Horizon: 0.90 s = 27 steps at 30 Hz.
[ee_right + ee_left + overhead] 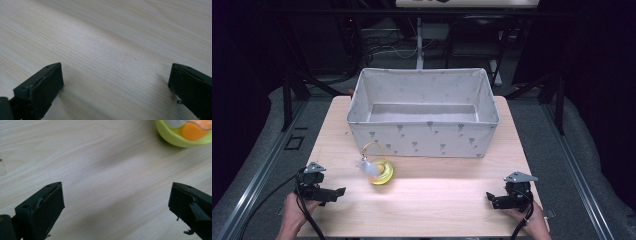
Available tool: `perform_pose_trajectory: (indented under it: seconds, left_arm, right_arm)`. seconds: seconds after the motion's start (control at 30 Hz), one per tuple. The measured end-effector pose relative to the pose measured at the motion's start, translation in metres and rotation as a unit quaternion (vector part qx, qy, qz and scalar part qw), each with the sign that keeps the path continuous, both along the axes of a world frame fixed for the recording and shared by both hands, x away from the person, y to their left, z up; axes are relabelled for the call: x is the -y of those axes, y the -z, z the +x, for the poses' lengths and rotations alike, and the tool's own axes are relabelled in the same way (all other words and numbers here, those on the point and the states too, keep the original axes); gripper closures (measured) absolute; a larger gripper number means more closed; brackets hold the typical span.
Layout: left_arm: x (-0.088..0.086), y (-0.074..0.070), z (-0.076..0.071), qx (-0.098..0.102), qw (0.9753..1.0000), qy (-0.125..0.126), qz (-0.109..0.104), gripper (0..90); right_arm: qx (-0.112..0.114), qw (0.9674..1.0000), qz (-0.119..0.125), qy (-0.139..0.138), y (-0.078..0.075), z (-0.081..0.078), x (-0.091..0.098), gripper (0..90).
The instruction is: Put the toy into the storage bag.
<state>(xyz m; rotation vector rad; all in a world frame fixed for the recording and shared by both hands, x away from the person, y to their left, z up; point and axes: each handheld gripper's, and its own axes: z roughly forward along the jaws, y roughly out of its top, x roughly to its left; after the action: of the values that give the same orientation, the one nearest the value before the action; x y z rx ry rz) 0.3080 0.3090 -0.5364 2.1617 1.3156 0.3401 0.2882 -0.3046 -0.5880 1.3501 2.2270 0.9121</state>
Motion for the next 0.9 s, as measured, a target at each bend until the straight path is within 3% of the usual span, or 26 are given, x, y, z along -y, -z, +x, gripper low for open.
perform_pose_trajectory:
  seconds: [0.1,0.13,0.2,0.23,0.43,0.47,0.63,0.9]
  left_arm:
    - [0.006,-0.024,0.001,-0.008,0.9998,0.015,0.005,0.2]
    - [0.006,-0.024,0.001,-0.008,0.9998,0.015,0.005,0.3]
    - [0.015,-0.043,0.003,-0.011,0.9995,0.027,0.011,0.2]
    - [0.015,-0.043,0.003,-0.011,0.9995,0.027,0.011,0.2]
    - [0.033,-0.079,0.009,-0.023,0.9976,0.058,0.028,0.2]
    - [0.033,-0.079,0.009,-0.023,0.9976,0.058,0.028,0.2]
    - [0.045,-0.106,0.012,-0.032,0.9959,0.075,0.039,0.1]
    - [0.058,-0.134,0.016,-0.029,0.9946,0.090,0.044,0.0]
  right_arm:
    - [0.000,1.0000,0.000,0.000,0.000,0.000,0.000,0.0]
    - [0.000,1.0000,0.000,0.000,0.000,0.000,0.000,0.0]
    - [0.001,1.0000,0.000,0.001,0.000,0.000,0.000,0.0]
    - [0.001,1.0000,0.000,0.001,0.000,0.000,0.000,0.0]
    - [0.000,1.0000,0.000,0.000,0.000,0.000,0.000,0.0]
    - [0.000,1.0000,0.000,0.000,0.000,0.000,0.000,0.0]
    - [0.000,1.0000,0.000,0.000,0.000,0.000,0.000,0.0]
    - [0.001,1.0000,0.000,0.001,0.000,0.000,0.000,0.0]
